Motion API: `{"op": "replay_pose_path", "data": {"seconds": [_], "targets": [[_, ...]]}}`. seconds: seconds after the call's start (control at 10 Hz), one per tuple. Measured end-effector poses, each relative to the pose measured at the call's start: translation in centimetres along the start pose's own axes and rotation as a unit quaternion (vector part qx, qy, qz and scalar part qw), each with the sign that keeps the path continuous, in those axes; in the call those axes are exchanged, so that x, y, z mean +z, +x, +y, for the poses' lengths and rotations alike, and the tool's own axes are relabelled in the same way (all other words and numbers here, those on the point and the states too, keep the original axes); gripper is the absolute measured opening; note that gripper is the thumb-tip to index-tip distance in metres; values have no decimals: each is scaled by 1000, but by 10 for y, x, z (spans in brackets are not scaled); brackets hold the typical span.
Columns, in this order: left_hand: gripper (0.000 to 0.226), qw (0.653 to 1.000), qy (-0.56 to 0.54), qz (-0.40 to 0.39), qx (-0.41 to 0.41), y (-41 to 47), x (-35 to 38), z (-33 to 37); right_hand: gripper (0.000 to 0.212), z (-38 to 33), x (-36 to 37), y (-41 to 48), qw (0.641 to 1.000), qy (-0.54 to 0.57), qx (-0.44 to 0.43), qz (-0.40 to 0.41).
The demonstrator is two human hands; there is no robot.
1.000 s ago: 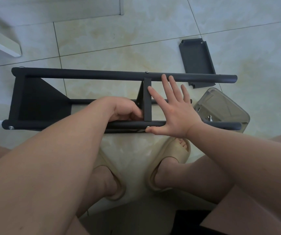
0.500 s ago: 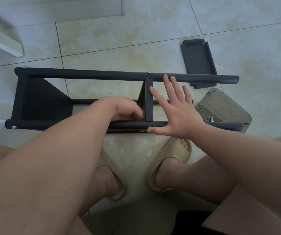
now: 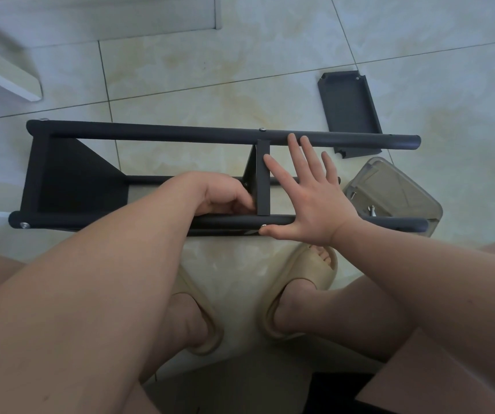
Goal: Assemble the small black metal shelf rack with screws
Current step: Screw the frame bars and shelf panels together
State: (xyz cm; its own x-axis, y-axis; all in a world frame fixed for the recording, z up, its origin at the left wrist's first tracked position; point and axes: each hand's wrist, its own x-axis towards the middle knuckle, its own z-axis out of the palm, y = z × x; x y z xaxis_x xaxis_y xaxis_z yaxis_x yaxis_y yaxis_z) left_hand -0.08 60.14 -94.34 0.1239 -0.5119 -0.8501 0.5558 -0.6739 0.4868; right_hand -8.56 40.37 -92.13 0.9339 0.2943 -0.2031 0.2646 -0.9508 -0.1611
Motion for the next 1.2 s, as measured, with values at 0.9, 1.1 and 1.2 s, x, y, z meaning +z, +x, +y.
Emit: {"op": "replay_pose_path", "data": {"seconds": [0.9,1.1,1.2], "targets": [[23,1000,0,4,22,1,0,-1,116,1,1,0,1000,-3,-3,8],[14,998,40,45,7,3,2,1,116,0,1,0,1000,-2,-2,8],[29,998,44,45,-1,6,2,1,116,0,0,-1,1000,0,0,5]]}}
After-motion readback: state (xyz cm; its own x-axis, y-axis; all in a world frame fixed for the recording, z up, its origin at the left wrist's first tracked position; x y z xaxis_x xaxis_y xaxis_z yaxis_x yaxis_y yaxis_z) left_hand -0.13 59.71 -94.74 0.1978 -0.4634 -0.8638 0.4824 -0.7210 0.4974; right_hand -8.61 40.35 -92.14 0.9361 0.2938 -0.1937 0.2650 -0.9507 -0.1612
